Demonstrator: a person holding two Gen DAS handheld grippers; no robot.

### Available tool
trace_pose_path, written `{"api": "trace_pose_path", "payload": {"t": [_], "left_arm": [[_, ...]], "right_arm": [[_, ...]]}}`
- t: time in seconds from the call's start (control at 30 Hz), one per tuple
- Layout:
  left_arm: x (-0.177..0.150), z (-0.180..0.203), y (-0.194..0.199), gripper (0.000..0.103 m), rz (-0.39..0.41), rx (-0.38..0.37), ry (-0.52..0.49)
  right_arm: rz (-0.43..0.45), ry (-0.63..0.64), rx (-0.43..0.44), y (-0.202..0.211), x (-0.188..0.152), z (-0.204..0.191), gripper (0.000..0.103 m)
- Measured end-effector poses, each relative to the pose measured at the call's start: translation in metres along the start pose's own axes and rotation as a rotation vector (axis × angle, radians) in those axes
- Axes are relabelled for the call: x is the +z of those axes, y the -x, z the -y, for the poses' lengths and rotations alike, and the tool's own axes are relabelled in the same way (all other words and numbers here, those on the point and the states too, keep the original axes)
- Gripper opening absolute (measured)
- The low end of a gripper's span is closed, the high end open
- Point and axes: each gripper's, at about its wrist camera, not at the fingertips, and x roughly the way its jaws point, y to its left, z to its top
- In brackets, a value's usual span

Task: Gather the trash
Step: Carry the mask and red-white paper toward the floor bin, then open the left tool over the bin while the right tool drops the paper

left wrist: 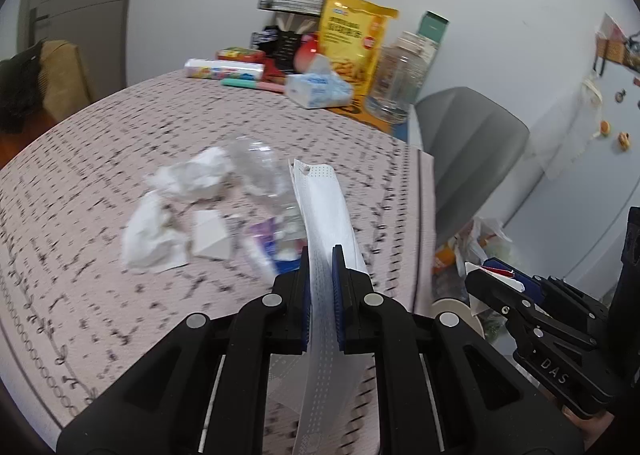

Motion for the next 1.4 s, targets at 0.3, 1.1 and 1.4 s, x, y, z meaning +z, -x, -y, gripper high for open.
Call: {"api": "trace_pose_path", "payload": {"t": [0.3, 1.1, 1.4], "left_arm": [[0.009, 0.06, -0.025, 0.01, -0.027, -0.051, -0.066], [-0.028, 0.189, -0.152, 0.01, -0.25, -0.107, -0.208], [-0.041, 0.242, -0.207, 0.01, -0.344, -0.12, -0.265]], "right_arm": [[0.021, -0.086, -0.091, 0.014, -0.007, 0.058, 0.027], [-0.016, -0.386, -0.278, 0.003, -0.088, 0.231, 0.028], [-0.014, -0.505, -0.385, -0.022, -0.116, 0.31, 0.059]]}}
